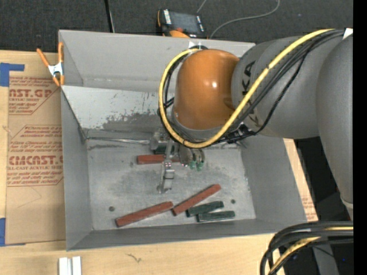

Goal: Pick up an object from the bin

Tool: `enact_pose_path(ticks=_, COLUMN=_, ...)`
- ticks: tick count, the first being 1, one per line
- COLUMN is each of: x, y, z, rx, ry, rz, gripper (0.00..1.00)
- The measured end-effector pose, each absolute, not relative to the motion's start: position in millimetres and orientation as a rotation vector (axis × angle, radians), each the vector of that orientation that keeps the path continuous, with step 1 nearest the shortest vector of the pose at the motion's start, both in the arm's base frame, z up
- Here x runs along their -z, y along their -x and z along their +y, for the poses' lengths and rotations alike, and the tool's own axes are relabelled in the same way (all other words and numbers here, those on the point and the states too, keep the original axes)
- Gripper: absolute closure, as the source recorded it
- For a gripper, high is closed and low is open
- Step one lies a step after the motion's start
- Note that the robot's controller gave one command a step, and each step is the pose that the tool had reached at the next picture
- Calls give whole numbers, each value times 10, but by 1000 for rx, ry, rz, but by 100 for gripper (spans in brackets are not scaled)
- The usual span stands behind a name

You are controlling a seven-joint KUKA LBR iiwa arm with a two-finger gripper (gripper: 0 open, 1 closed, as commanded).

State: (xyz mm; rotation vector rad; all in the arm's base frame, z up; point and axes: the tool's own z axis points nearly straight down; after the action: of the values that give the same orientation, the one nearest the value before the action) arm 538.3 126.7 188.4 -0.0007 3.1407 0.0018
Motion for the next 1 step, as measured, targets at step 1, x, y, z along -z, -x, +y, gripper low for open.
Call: enact_pose_path(ticks=1, x=-668, y=-5912, z=660, rx=0, ry=-157, rz=3135, gripper=0)
